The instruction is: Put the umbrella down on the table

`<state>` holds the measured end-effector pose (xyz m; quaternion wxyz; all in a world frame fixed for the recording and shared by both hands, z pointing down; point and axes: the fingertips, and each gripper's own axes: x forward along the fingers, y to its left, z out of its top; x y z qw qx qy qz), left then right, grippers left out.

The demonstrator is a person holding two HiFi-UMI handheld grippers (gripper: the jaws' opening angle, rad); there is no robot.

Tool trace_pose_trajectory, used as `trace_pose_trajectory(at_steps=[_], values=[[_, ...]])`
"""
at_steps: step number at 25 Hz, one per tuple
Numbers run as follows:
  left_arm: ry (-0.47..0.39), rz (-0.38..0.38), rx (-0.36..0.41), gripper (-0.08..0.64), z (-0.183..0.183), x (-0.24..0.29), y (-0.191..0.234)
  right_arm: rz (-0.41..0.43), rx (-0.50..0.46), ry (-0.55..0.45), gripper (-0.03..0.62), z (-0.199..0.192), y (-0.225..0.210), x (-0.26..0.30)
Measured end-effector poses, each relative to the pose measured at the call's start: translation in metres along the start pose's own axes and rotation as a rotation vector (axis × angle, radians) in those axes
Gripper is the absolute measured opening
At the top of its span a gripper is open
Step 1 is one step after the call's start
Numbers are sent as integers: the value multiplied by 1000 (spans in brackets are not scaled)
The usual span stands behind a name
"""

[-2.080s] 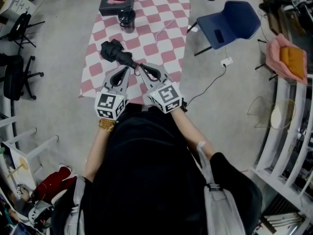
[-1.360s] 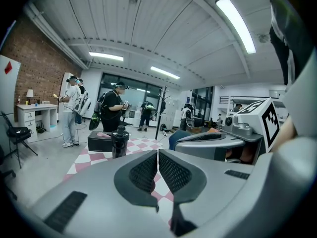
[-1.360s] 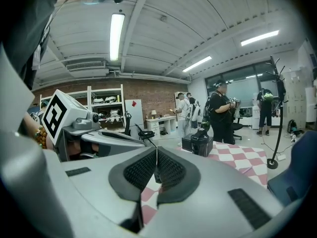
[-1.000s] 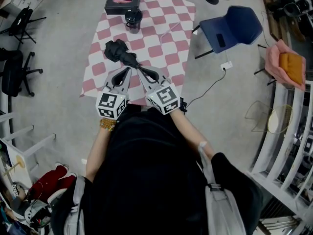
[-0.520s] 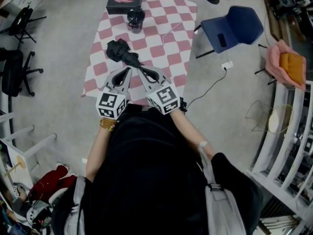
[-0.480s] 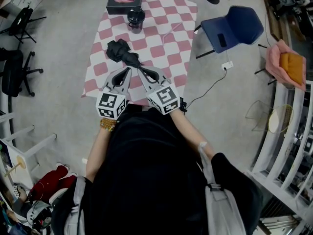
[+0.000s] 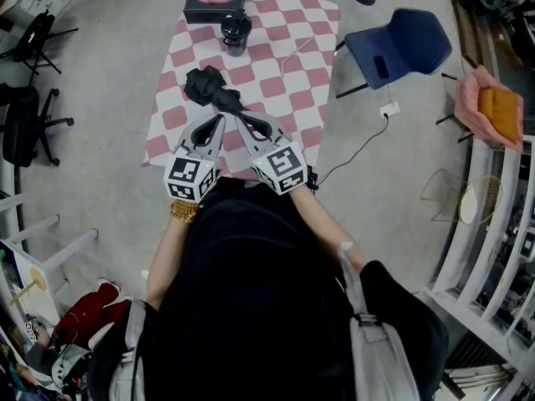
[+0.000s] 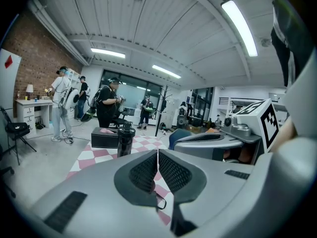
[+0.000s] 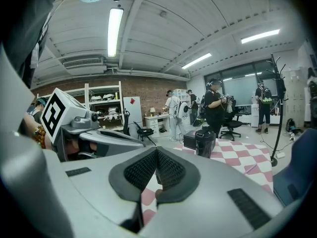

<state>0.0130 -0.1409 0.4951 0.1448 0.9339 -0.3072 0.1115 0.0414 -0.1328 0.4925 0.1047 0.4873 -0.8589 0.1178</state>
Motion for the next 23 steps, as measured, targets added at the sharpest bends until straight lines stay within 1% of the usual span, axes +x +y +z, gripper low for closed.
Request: trace_pose_trajectory(at_steps=[5, 18, 23], values=[[0, -3, 4, 16, 2, -1, 10, -5, 2, -5, 17, 2, 2, 9], [-1, -23, 4, 17, 0, 1, 24, -37, 6, 16, 17, -7, 0, 21], [-4, -24, 1, 17, 1, 0, 30, -31, 3, 18, 17, -5, 3, 27]])
